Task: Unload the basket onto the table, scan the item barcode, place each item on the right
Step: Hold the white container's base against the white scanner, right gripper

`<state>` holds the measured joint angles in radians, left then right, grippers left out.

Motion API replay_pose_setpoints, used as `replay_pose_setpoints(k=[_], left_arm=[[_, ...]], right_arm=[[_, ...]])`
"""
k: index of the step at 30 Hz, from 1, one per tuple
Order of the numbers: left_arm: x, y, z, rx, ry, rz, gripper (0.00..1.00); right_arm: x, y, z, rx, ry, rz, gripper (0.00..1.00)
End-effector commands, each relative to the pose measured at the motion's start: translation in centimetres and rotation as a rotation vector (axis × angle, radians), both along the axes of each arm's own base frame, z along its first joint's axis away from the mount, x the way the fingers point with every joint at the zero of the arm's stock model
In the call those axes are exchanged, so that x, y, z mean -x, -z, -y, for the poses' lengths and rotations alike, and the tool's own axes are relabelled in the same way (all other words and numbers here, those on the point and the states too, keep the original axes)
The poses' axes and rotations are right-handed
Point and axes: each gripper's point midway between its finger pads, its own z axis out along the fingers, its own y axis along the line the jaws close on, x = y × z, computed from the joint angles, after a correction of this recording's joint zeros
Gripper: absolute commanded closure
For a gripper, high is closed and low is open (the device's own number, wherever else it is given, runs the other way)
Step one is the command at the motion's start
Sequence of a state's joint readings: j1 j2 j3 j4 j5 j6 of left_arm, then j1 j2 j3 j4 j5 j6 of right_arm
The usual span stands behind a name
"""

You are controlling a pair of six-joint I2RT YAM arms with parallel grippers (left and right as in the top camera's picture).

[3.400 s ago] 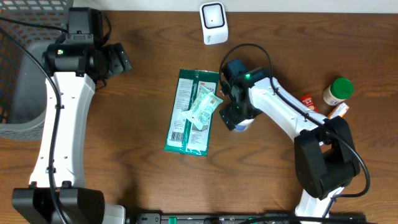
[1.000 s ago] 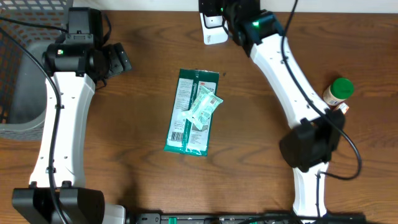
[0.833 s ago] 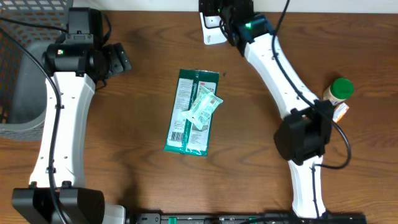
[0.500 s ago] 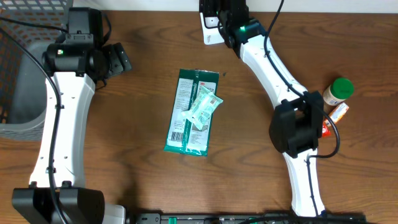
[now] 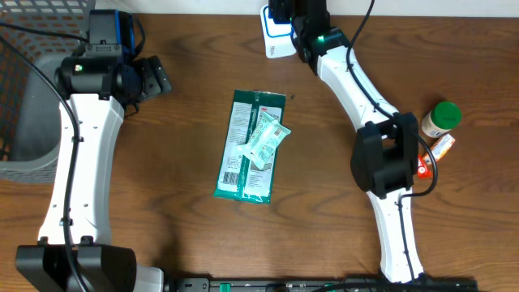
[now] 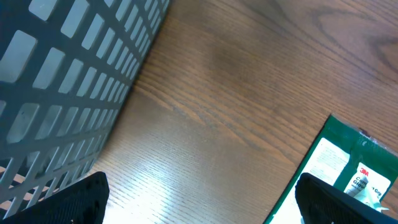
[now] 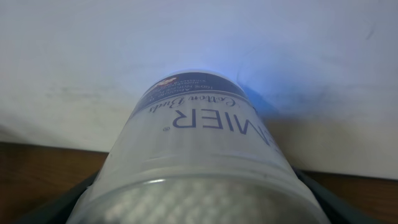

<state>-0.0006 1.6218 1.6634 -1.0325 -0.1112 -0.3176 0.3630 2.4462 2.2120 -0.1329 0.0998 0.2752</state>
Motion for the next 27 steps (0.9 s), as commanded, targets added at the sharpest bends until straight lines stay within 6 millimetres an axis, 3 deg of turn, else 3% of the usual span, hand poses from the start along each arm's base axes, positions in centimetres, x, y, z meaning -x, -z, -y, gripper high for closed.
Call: replay_pose_setpoints(k=[1,8,21,24,27], left_arm=[[0.1,0.5,-0.4,-0.008,-0.011,-0.017,0.04],[0.1,0.5,-0.4,-0.008,-0.011,-0.017,0.04],[0.1,0.5,-0.4,-0.008,-0.011,-0.017,0.04],[0.1,0.5,-0.4,-0.008,-0.011,-0.017,0.04],[0.1,0.5,-0.4,-0.008,-0.011,-0.017,0.04]], right_arm=[[-0.4,0.7,-0.3,-0.015,-0.009,0.0,0.99],[-0.7,3.0,-0.5,-0.007,-0.016,-0.028,0.99],[-1.2,1.7,-0.4,-0.028,-0.013,0.026,0.99],[-1.1,0.6,-0.4,-0.033,-0.013,0.04,0.99],[-0.4,-2.2,0.1,-0.037,-0.011,0.053,0.99]])
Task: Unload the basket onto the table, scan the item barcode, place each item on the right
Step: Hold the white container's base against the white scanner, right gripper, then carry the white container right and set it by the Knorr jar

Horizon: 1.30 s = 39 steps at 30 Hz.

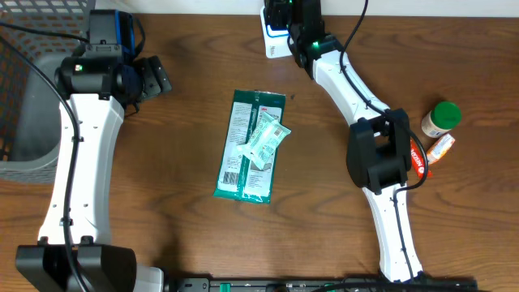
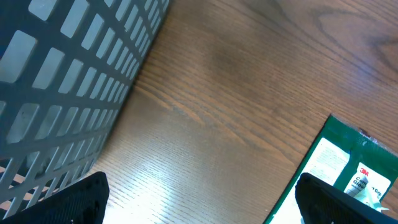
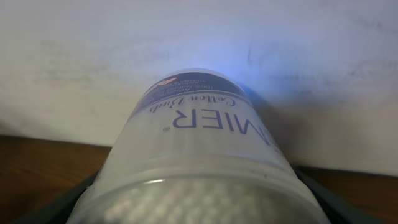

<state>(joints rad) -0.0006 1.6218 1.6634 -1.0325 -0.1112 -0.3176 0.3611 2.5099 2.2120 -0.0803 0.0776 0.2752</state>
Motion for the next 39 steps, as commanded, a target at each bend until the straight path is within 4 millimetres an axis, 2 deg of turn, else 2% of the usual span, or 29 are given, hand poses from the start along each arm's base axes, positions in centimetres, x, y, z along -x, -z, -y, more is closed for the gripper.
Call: replay_pose_setpoints(k=[1,5,8,9,10,13,17,22,27,32,39], left_arm=[[0.1,0.5,-0.4,-0.008,-0.011,-0.017,0.04],[0.1,0.5,-0.4,-0.008,-0.011,-0.017,0.04],[0.1,0.5,-0.4,-0.008,-0.011,-0.017,0.04],[0.1,0.5,-0.4,-0.008,-0.011,-0.017,0.04],[0.1,0.5,-0.4,-0.008,-0.011,-0.017,0.04],[0.1,0.6,-0.4,-0.008,-0.011,-0.018,0.04],[0.1,0.5,-0.4,-0.008,-0.011,-0.017,0.04],[0.1,0.5,-0.4,-0.008,-0.011,-0.017,0.04],[0.1,0.5,-0.4,-0.008,-0.011,-0.017,0.04],[0.1,0.5,-0.4,-0.008,-0.011,-0.017,0.04],[0.1,0.5,-0.4,-0.008,-0.011,-0.017,0.04]], right_arm=[[0.7,-6.8,1.1,-0.036,0.012,0.073,0.99],[3.5,-12.2,2.7,-0.029,0.017,0.049,0.99],[7.4,-15.1,4.6,0.009,0.023,-0.036,0.99],[9.4,-15.9,5.5,0.04,0.027,-0.083,0.99],[10.4,-16.2,6.1,0.054,0.028,-0.107,0.99],[15.1,-17.2,8.8,0.132,0.026,-0.214,0.99],[21.1,-17.3,13.7,0.205,0.062,-0.381,0.99],[26.7,-14.8,19.4,0.243,0.145,-0.629,0.98],[29.8,-11.0,23.2,0.248,0.211,-0.861,0.99],[31.0,-5.8,24.1,0.263,0.217,-1.008,0.99],[31.5,3.6,24.1,0.317,0.153,-1.1,0.99]])
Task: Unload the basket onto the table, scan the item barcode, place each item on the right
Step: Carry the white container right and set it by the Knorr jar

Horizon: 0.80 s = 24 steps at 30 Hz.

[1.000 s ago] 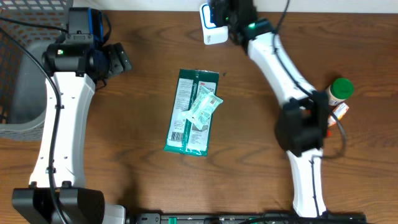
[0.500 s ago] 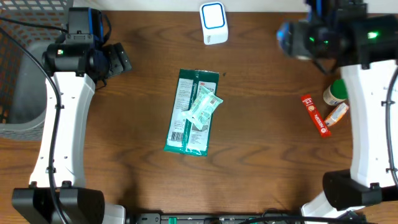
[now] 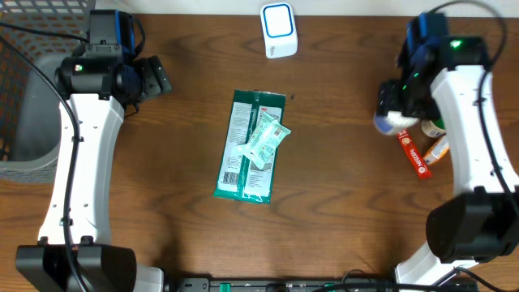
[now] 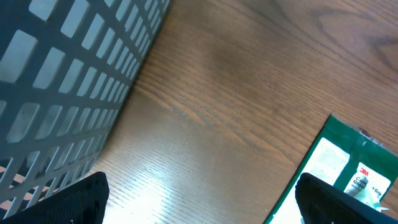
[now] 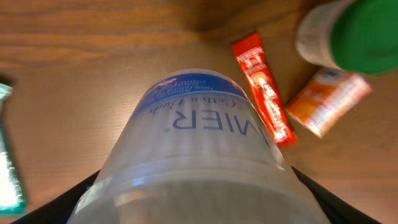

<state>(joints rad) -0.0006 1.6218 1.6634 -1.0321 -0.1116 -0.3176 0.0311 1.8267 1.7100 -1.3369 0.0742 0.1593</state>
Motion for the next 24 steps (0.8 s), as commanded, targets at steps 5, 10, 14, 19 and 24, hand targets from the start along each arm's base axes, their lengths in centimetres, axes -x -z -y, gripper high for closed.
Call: replay_pose_setpoints(k=[5,10,14,19,24], left_arm=[[0.1,0.6,-0.3,-0.007,-0.011,-0.018,0.04],[0.1,0.6,-0.3,-0.007,-0.011,-0.018,0.04],[0.1,0.6,-0.3,-0.007,-0.011,-0.018,0.04],[0.1,0.6,-0.3,-0.007,-0.011,-0.018,0.04],[0.1,0.6,-0.3,-0.007,-0.011,-0.018,0.04]], right_arm=[[1.5,8.0,0.1,0.013,-0.088,-0.068,0.99],[2.8,10.1,0.1,0.015,-0.111,-0.101,0.87],[2.7,10.1,0.2,0.017,-0.129,-0.098,0.15],[3.0,10.1,0.2,0.016,-0.13,-0.109,0.01],[2.3,9.2,0.2,0.018,-0.148,-0.091,0.01]])
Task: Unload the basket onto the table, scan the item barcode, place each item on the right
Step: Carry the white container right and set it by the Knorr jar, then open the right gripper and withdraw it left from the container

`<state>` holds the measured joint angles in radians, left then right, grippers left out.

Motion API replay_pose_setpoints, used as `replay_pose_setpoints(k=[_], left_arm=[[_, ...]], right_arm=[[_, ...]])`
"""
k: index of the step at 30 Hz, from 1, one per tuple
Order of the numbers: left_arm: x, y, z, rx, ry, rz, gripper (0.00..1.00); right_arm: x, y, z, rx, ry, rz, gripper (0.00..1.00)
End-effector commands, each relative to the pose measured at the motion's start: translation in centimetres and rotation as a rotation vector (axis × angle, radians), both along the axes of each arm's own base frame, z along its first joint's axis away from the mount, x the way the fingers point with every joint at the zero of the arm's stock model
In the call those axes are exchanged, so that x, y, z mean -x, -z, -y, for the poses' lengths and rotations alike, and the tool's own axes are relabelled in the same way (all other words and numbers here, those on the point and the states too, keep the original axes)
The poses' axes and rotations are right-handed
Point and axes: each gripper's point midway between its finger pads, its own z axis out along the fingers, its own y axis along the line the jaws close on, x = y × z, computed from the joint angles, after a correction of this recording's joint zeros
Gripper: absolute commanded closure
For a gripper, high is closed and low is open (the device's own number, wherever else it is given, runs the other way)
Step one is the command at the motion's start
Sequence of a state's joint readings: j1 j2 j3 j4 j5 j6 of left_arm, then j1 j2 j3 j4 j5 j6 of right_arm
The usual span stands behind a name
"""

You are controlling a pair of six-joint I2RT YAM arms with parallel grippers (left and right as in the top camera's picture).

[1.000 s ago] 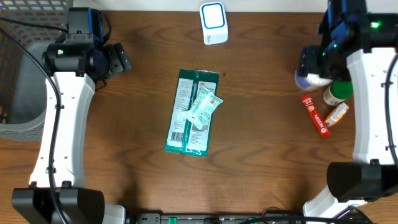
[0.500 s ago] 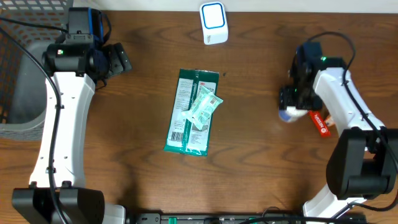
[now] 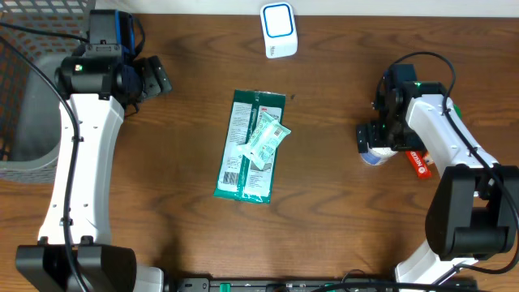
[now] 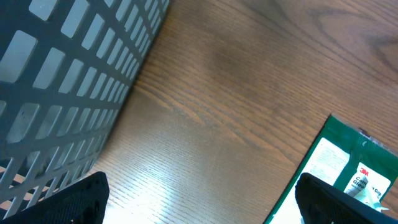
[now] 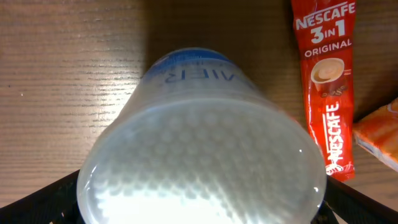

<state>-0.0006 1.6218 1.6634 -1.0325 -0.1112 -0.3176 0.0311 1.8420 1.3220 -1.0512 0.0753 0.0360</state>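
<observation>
A clear tub of cotton buds (image 5: 199,143) with a blue label fills the right wrist view, and my right gripper (image 5: 202,208) is shut on it. Overhead, the tub (image 3: 371,151) points down at the table on the right, just left of a red Nescafe sachet (image 5: 326,93), with the right gripper (image 3: 383,136) above it. I cannot tell whether the tub touches the wood. The white and blue scanner (image 3: 278,30) stands at the far edge. My left gripper (image 3: 151,78) hangs open at the far left, its fingertips (image 4: 78,199) wide apart over bare wood.
A green flat packet (image 3: 243,150) with a small pale sachet (image 3: 268,139) on top lies mid-table. An orange packet (image 5: 382,134) lies beside the red sachet. A grey mesh basket (image 3: 24,89) stands at the left edge, close to the left gripper.
My right gripper has moved with the tub a little left and nearer the table, and now points the tub straight down beside the red sachet. The left arm has not moved.
My right gripper held the tub up to the scanner at the far edge, and still did at the second moment. Then it held the tub over the right side by the sachets and green-lidded bottle. Now the tub is low beside the red sachet.
</observation>
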Motion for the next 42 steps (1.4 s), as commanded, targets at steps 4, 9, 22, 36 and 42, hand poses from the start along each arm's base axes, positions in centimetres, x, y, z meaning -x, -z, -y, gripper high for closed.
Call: replay_pose_setpoints(k=[4,9,22,36,42], left_arm=[[0.1,0.5,-0.4,-0.008,-0.011,-0.017,0.04],[0.1,0.5,-0.4,-0.008,-0.011,-0.017,0.04],[0.1,0.5,-0.4,-0.008,-0.011,-0.017,0.04],[0.1,0.5,-0.4,-0.008,-0.011,-0.017,0.04],[0.1,0.5,-0.4,-0.008,-0.011,-0.017,0.04]], right_arm=[[-2.6,-4.1,0.0,0.001,-0.025,0.08,0.01],[-4.7,-7.9,-1.7,-0.078,-0.04,0.158,0.01],[-1.6,-3.6,-10.6,-0.339,-0.18,0.067,0.99],[-2.6,0.0,-1.6,0.122,0.034,0.145,0.99],[-2.1,-0.2,1.4,0.185,0.088,0.126,0.99]])
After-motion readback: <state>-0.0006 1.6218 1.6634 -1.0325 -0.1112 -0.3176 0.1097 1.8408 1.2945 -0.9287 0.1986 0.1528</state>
